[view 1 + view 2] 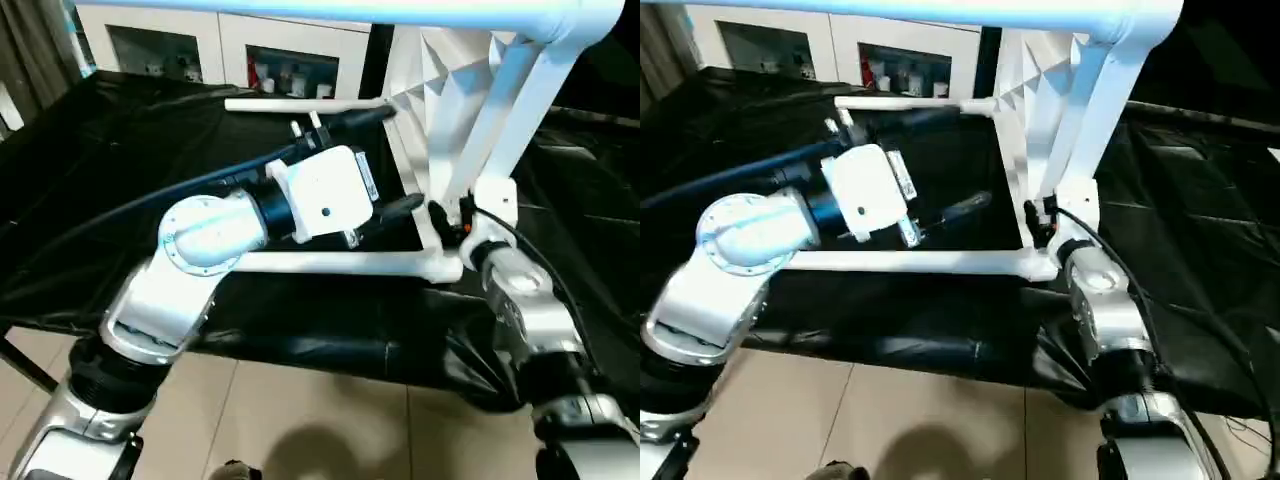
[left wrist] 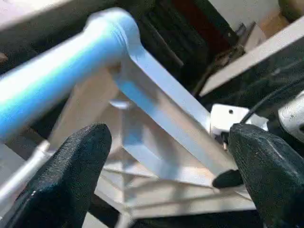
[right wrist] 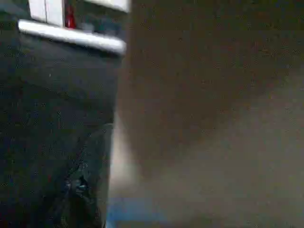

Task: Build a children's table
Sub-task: Flip table

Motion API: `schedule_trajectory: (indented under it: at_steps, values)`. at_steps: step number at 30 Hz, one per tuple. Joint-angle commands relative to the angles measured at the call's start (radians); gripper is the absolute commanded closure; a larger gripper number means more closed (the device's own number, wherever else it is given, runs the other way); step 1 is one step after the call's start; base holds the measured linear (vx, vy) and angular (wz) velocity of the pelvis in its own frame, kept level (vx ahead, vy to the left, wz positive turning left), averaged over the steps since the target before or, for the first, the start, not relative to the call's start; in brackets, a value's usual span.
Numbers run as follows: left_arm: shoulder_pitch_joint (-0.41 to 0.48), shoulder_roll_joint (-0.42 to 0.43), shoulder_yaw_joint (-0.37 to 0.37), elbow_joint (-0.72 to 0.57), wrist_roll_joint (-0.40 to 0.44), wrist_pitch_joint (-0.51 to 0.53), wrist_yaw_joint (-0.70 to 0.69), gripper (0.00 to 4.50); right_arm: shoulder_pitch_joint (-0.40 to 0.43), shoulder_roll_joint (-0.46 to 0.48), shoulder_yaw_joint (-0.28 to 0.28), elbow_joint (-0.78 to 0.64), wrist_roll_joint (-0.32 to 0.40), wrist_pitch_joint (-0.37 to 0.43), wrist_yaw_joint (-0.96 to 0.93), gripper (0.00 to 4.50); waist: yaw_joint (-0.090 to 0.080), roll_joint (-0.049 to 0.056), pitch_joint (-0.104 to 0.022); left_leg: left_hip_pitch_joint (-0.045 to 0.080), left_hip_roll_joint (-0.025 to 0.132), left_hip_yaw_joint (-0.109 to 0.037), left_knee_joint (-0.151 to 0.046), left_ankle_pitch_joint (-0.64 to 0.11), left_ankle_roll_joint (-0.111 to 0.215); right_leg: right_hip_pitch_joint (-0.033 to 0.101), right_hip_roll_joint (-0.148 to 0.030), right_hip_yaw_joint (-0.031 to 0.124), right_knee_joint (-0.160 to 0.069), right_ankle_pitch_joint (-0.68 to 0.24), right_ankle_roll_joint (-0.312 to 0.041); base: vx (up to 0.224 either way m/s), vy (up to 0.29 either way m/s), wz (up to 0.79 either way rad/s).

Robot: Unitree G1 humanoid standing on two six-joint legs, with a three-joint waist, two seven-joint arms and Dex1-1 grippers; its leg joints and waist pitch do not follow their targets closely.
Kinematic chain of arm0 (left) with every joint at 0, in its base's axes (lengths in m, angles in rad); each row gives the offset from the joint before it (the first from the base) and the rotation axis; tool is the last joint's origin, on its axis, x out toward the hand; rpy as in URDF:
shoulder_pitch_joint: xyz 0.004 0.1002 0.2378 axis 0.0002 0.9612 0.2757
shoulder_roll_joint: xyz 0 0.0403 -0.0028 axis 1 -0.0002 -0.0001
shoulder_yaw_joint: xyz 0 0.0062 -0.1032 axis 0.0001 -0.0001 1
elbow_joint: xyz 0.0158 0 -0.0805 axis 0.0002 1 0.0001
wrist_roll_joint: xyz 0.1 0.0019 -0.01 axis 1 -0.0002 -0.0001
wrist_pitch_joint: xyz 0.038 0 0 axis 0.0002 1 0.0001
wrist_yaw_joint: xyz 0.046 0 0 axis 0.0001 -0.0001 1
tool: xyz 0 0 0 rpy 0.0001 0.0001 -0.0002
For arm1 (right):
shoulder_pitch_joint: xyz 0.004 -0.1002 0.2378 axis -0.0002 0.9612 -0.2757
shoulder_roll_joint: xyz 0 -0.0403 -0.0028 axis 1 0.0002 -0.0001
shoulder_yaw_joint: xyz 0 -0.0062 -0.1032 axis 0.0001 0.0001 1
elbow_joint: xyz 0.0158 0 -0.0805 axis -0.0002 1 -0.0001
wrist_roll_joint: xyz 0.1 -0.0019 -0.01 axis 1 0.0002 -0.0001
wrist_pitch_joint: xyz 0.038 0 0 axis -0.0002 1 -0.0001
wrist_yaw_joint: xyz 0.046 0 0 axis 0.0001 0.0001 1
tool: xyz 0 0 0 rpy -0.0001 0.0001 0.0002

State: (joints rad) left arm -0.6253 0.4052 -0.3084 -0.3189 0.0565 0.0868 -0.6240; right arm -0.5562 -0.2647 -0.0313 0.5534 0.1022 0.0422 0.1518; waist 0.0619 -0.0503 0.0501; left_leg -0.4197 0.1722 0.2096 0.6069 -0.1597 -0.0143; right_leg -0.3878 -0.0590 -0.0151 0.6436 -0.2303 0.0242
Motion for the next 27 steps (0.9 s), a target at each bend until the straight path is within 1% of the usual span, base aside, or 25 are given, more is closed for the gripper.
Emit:
schedule_trajectory:
  at_steps: [1,3,4,6,8,10,11,12,14,16,17,18,19,20,21,22,23,25,26,27]
  values:
    - [-0.027,0.003,0.018,-0.011,0.035,-0.032,0.025,0.0,-0.024,0.002,-0.001,0.005,-0.012,-0.039,0.01,1.38,0.004,-0.002,-0.062,0.046,0.061,-0.031,-0.068,-0.202,-0.05,0.023,-0.071,0.031,-0.075,-0.073,-0.173,0.0,0.0,0.0]
    - [-0.039,0.007,0.027,-0.003,0.069,-0.054,0.055,0.0,-0.027,0.004,0.002,0.008,-0.024,-0.06,0.008,1.38,0.004,-0.006,-0.061,0.044,0.061,-0.031,-0.068,-0.2,-0.05,0.024,-0.072,0.031,-0.075,-0.074,-0.168,0.0,0.0,0.0]
    - [-0.056,0.008,0.046,0.012,0.105,-0.079,0.101,0.0,-0.029,0.008,0.003,0.007,-0.032,-0.096,0.002,1.38,0.004,-0.006,-0.063,0.043,0.06,-0.032,-0.066,-0.184,-0.047,0.024,-0.073,0.031,-0.073,-0.057,-0.167,0.0,0.0,0.0]
    - [-0.063,0.008,0.056,0.019,0.119,-0.091,0.121,0.0,-0.031,0.011,0.002,0.008,-0.033,-0.105,0.0,1.38,0.003,-0.008,-0.063,0.042,0.059,-0.031,-0.064,-0.172,-0.04,0.025,-0.071,0.031,-0.071,-0.037,-0.169,0.0,0.0,0.0]
    - [-0.074,0.011,0.072,0.036,0.151,-0.104,0.16,0.0,-0.037,0.017,-0.004,0.017,-0.029,-0.113,-0.002,1.38,0.003,-0.008,-0.064,0.041,0.058,-0.031,-0.062,-0.154,-0.03,0.028,-0.071,0.031,-0.068,-0.01,-0.173,0.0,0.0,0.0]
    - [-0.085,0.012,0.085,0.056,0.183,-0.117,0.194,0.0,-0.044,0.019,-0.006,0.029,-0.027,-0.128,-0.001,1.38,0.003,-0.005,-0.065,0.042,0.058,-0.031,-0.061,-0.15,-0.023,0.026,-0.069,0.03,-0.066,0.002,-0.179,0.0,0.0,0.0]
    - [-0.096,0.019,0.093,0.073,0.213,-0.137,0.219,0.0,-0.046,0.021,-0.008,0.034,-0.025,-0.144,0.002,1.38,0.004,-0.002,-0.065,0.043,0.058,-0.031,-0.061,-0.152,-0.025,0.025,-0.07,0.03,-0.066,0.0,-0.181,0.0,0.0,0.0]
    - [-0.107,0.024,0.099,0.085,0.241,-0.156,0.242,0.0,-0.046,0.023,-0.01,0.038,-0.026,-0.159,0.005,1.54,0.004,-0.002,-0.064,0.043,0.059,-0.032,-0.062,-0.166,-0.027,0.024,-0.07,0.03,-0.069,-0.012,-0.181,0.0,0.0,0.0]
    - [-0.117,0.027,0.103,0.09,0.254,-0.167,0.253,0.0,-0.045,0.026,-0.015,0.038,-0.022,-0.168,0.012,1.73,0.004,-0.001,-0.065,0.044,0.059,-0.033,-0.063,-0.171,-0.03,0.025,-0.071,0.03,-0.068,-0.015,-0.181,0.0,0.0,0.0]
    - [-0.125,0.031,0.106,0.097,0.271,-0.178,0.266,0.0,-0.045,0.028,-0.018,0.041,-0.021,-0.175,0.017,1.78,0.004,0.0,-0.065,0.044,0.06,-0.033,-0.063,-0.172,-0.029,0.024,-0.071,0.03,-0.067,-0.003,-0.185,0.0,0.0,0.0]
    - [-0.137,0.037,0.108,0.113,0.288,-0.192,0.278,0.0,-0.043,0.03,-0.019,0.044,-0.023,-0.18,0.021,1.91,0.007,0.001,-0.066,0.045,0.06,-0.034,-0.062,-0.17,-0.03,0.025,-0.072,0.029,-0.066,0.0,-0.187,0.0,0.0,0.0]
    - [-0.142,0.042,0.108,0.122,0.302,-0.198,0.288,0.0,-0.041,0.031,-0.019,0.044,-0.024,-0.181,0.022,2.03,0.006,0.0,-0.067,0.043,0.058,-0.034,-0.062,-0.157,-0.026,0.027,-0.07,0.029,-0.063,0.02,-0.188,0.0,0.0,0.0]
    - [-0.147,0.046,0.109,0.133,0.311,-0.211,0.298,0.0,-0.041,0.031,-0.018,0.045,-0.024,-0.184,0.022,2.1,0.007,0.004,-0.067,0.044,0.058,-0.034,-0.062,-0.151,-0.024,0.026,-0.07,0.029,-0.062,0.031,-0.191,0.0,0.0,0.0]
    - [-0.147,0.046,0.109,0.134,0.312,-0.212,0.299,0.0,-0.041,0.031,-0.018,0.045,-0.024,-0.185,0.022,2.15,0.006,0.003,-0.067,0.044,0.057,-0.033,-0.061,-0.153,-0.021,0.025,-0.069,0.029,-0.064,0.031,-0.191,0.0,0.0,0.0]
    - [-0.152,0.048,0.11,0.144,0.317,-0.224,0.306,0.0,-0.04,0.032,-0.015,0.048,-0.026,-0.19,0.024,2.15,0.007,0.001,-0.067,0.043,0.058,-0.033,-0.061,-0.153,-0.021,0.027,-0.07,0.028,-0.063,0.031,-0.194,0.0,0.0,0.0]
    - [-0.163,0.053,0.109,0.163,0.326,-0.24,0.313,0.0,-0.04,0.031,-0.012,0.05,-0.029,-0.196,0.027,2.29,0.007,0.004,-0.068,0.042,0.057,-0.034,-0.061,-0.15,-0.022,0.028,-0.07,0.028,-0.062,0.038,-0.196,0.0,0.0,0.0]
    - [-0.174,0.055,0.109,0.187,0.331,-0.25,0.314,0.0,-0.04,0.032,-0.011,0.052,-0.03,-0.2,0.029,2.34,0.006,0.003,-0.068,0.041,0.057,-0.034,-0.061,-0.15,-0.02,0.028,-0.07,0.028,-0.062,0.039,-0.196,0.0,0.0,0.0]
    - [-0.203,0.066,0.101,0.246,0.364,-0.249,0.315,0.0,-0.039,0.034,-0.013,0.052,-0.033,-0.206,0.033,2.36,0.008,0.003,-0.069,0.044,0.056,-0.033,-0.06,-0.151,-0.019,0.026,-0.069,0.029,-0.063,0.037,-0.199,0.0,0.0,0.0]
    - [-0.205,0.067,0.101,0.252,0.365,-0.249,0.313,0.0,-0.039,0.034,-0.014,0.051,-0.034,-0.206,0.034,2.4,0.008,0.004,-0.069,0.044,0.056,-0.033,-0.06,-0.147,-0.018,0.026,-0.07,0.029,-0.061,0.042,-0.202,0.0,0.0,0.0]
    - [-0.217,0.071,0.094,0.282,0.379,-0.244,0.314,0.0,-0.041,0.034,-0.016,0.052,-0.034,-0.207,0.035,2.41,0.009,0.007,-0.069,0.044,0.057,-0.034,-0.061,-0.144,-0.019,0.027,-0.071,0.028,-0.06,0.048,-0.205,0.0,0.0,0.0]
